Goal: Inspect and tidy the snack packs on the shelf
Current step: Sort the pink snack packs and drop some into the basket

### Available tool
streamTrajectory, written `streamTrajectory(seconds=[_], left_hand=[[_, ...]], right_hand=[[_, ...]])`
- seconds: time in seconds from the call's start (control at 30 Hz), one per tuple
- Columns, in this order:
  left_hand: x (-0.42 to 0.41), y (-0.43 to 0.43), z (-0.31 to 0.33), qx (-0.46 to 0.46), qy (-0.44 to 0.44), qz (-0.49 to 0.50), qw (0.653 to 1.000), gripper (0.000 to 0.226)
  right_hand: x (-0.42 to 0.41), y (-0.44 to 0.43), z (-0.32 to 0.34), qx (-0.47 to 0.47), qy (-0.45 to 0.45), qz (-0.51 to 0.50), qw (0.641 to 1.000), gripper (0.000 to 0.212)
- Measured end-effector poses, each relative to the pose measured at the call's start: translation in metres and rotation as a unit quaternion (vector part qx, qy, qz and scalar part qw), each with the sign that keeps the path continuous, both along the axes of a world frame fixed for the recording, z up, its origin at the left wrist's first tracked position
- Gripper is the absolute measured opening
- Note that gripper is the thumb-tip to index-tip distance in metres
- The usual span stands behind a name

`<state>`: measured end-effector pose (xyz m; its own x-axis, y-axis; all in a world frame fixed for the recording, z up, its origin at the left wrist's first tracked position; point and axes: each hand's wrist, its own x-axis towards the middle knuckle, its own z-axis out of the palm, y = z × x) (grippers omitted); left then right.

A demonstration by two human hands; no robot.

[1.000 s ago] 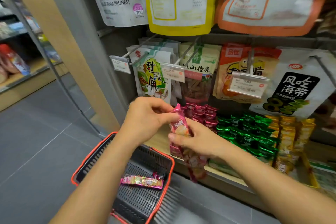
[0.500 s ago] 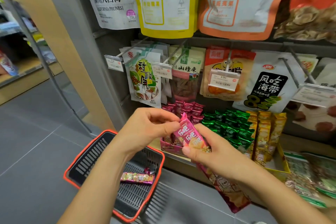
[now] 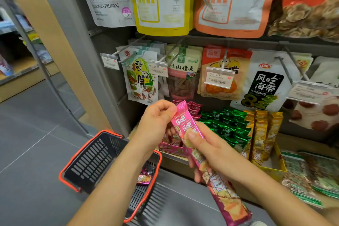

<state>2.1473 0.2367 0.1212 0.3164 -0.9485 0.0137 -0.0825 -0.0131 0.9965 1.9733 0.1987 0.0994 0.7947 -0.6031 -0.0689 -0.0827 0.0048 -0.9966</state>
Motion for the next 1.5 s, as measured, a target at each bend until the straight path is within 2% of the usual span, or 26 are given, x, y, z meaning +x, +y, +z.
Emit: streamTrajectory(seconds=[0.07, 0.17, 0.23, 0.3, 0.37, 0.47, 0.57, 0.7, 0.8, 0.9, 1.13, 1.27, 1.37, 1.43, 1.5], left_hand=[[0.004, -0.001, 0.002, -0.015, 0.023, -0.038, 0.999, 0.018], [0.008, 0.003, 0.006, -0.010, -0.003, -0.140, 0.990, 0.031], [0.007, 0.003, 0.007, -0.018, -0.002, -0.172, 0.985, 0.022], [0.006, 0.003, 0.006, -0.030, 0.014, -0.156, 0.987, 0.015], [0.005, 0.004, 0.006, -0.041, 0.025, -0.131, 0.990, 0.019], [0.013, 0.005, 0.008, -0.066, 0.007, -0.060, 0.996, 0.020], [0.029, 0.006, 0.009, -0.072, -0.109, -0.005, 0.991, 0.019], [0.033, 0.009, 0.006, -0.044, -0.263, -0.026, 0.963, 0.005], [0.029, 0.010, 0.004, -0.040, -0.365, -0.069, 0.928, 0.031], [0.021, 0.010, 0.002, -0.058, -0.468, -0.105, 0.876, 0.031], [0.002, 0.009, -0.003, -0.097, -0.501, -0.149, 0.847, 0.027], [0.010, 0.010, -0.004, -0.108, -0.471, -0.082, 0.872, 0.020], [0.017, 0.010, -0.004, -0.108, -0.479, -0.049, 0.870, 0.019], [0.017, 0.010, -0.005, -0.097, -0.471, -0.046, 0.876, 0.021], [0.014, 0.010, -0.007, -0.078, -0.434, -0.063, 0.895, 0.023]], right_hand=[[-0.003, -0.001, 0.003, -0.005, -0.006, -0.008, 1.000, 0.025], [-0.008, -0.002, 0.008, -0.021, 0.009, 0.024, 0.999, 0.025], [-0.009, -0.001, 0.012, -0.018, 0.010, 0.045, 0.999, 0.026], [-0.010, -0.002, 0.015, -0.001, 0.013, 0.067, 0.998, 0.028], [-0.013, -0.004, 0.020, 0.033, 0.023, 0.095, 0.995, 0.031], [-0.027, -0.012, 0.027, 0.042, 0.098, 0.135, 0.985, 0.036], [-0.041, -0.020, 0.032, -0.018, 0.172, 0.130, 0.976, 0.030], [-0.041, -0.023, 0.028, -0.118, 0.214, 0.085, 0.966, 0.018], [-0.039, -0.024, 0.026, -0.177, 0.231, 0.082, 0.953, 0.019], [-0.040, -0.024, 0.026, -0.204, 0.255, 0.097, 0.940, 0.021], [-0.039, -0.027, 0.023, -0.216, 0.253, 0.096, 0.938, 0.027], [-0.045, -0.032, 0.028, -0.165, 0.224, 0.072, 0.958, 0.037], [-0.049, -0.037, 0.033, -0.156, 0.178, -0.007, 0.971, 0.038], [-0.050, -0.039, 0.034, -0.138, 0.132, -0.066, 0.979, 0.038], [-0.048, -0.038, 0.033, -0.141, 0.118, -0.097, 0.978, 0.044]])
